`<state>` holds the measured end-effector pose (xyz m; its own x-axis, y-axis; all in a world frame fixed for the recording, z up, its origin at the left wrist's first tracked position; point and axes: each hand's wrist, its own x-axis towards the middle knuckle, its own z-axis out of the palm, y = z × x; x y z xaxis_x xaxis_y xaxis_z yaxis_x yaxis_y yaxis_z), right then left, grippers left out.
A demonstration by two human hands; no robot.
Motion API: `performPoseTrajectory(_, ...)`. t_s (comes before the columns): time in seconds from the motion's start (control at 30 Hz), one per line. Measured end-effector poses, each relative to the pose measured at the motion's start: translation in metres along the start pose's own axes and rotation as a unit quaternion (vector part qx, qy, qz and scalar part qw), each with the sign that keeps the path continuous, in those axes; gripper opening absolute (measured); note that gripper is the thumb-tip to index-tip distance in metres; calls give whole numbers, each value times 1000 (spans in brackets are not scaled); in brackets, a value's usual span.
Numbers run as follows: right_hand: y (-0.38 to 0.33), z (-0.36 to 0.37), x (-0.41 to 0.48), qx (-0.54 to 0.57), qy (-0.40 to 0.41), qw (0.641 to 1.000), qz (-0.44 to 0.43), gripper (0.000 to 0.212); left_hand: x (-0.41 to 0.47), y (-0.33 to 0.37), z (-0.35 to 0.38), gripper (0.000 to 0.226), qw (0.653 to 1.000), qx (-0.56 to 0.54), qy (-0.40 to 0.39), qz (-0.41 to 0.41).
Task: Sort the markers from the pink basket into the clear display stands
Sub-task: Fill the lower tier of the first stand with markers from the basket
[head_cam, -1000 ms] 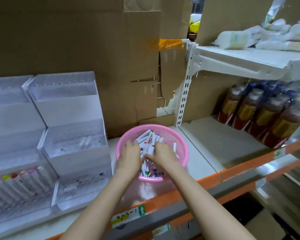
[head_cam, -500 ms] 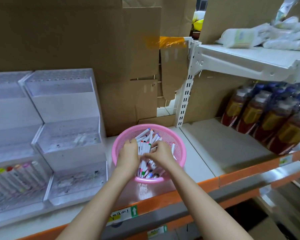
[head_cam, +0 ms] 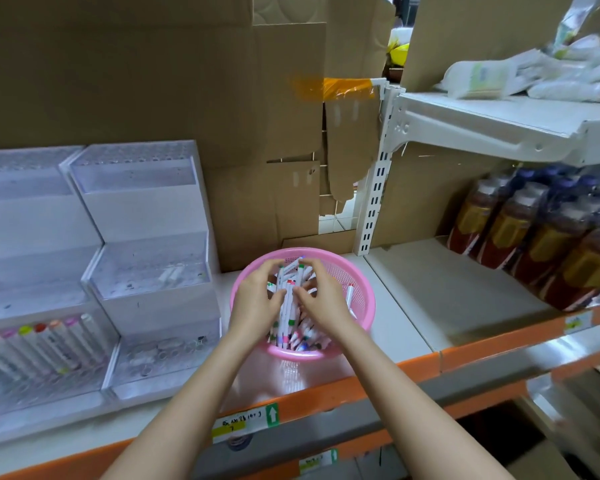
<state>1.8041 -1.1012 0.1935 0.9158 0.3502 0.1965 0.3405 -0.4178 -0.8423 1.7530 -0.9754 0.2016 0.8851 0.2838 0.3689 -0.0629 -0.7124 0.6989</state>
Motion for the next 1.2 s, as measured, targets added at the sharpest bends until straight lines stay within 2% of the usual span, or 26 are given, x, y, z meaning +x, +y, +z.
performPoseTrajectory(0.17,-23,1,-6,4,41,995,-93,43,-3,16,-23,39,996,-51,55,46)
performPoseTrajectory(0.3,-49,9,-13,28,43,989,-140,44,-11,20,-51,35,993,-43,95,59)
performPoseTrajectory(0.77,-132,116,-41,72,-22,977,-198,43,-72,-39,-178,34,987,-1,162,9)
performPoseTrajectory(1.2,-186,216,-59,114,-63,973,-193,38,-105,-113,-275,31,975,-2,220,-11)
